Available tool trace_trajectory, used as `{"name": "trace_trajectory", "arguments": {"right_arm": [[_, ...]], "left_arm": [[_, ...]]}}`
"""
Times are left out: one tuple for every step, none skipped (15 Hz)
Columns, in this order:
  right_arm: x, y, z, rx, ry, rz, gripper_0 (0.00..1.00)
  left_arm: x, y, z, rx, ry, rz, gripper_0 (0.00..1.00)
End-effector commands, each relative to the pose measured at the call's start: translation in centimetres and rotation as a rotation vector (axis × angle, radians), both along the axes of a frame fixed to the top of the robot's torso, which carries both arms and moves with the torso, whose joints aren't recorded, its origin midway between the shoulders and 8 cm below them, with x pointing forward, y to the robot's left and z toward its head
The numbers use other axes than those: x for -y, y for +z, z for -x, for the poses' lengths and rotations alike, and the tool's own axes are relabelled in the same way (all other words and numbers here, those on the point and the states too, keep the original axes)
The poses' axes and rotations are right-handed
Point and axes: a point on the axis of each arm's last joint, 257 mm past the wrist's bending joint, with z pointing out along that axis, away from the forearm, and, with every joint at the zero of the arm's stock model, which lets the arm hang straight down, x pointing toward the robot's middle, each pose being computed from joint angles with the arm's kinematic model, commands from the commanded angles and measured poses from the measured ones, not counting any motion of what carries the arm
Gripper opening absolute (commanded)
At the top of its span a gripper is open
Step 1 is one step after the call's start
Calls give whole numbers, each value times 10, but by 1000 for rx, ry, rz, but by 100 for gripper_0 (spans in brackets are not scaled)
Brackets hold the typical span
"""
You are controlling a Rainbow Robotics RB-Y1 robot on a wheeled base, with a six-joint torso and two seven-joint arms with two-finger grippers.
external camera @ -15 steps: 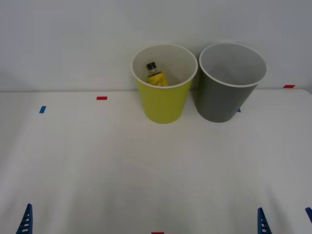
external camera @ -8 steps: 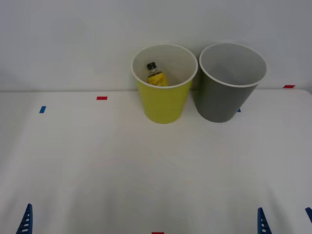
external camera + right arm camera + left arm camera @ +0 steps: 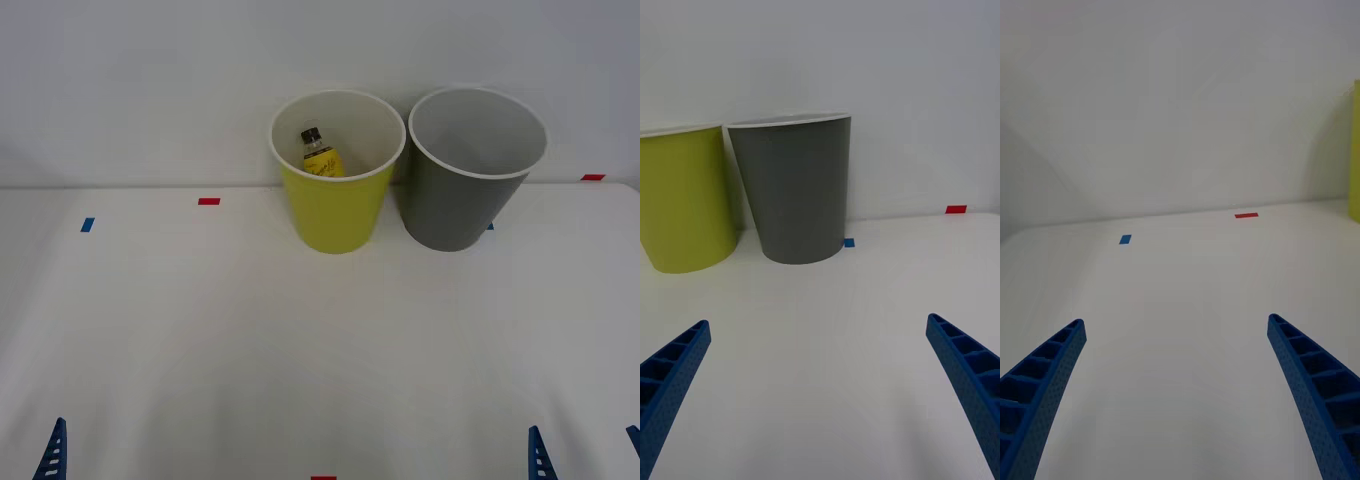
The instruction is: Put cans in the gray bin and PET bottles in the light green bin.
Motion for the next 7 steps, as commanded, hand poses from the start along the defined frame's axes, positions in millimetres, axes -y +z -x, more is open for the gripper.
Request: {"name": "trace_trajectory", "arguments": {"right_arm": [[0, 0, 0, 0, 0, 0, 100], [0, 0, 0, 0, 0, 0, 100], [0, 0, 0, 0, 0, 0, 100], [0, 0, 0, 0, 0, 0, 100], [0, 0, 0, 0, 0, 0, 100], [0, 0, 0, 0, 0, 0, 100], [0, 0, 0, 0, 0, 0, 100]], "left_arm": [[0, 0, 0, 0, 0, 0, 82], [0, 0, 0, 0, 0, 0, 82], [0, 0, 0, 0, 0, 0, 82], [0, 0, 0, 0, 0, 0, 82], [0, 0, 0, 0, 0, 0, 82], [0, 0, 0, 0, 0, 0, 82], [0, 0, 0, 0, 0, 0, 82]]}}
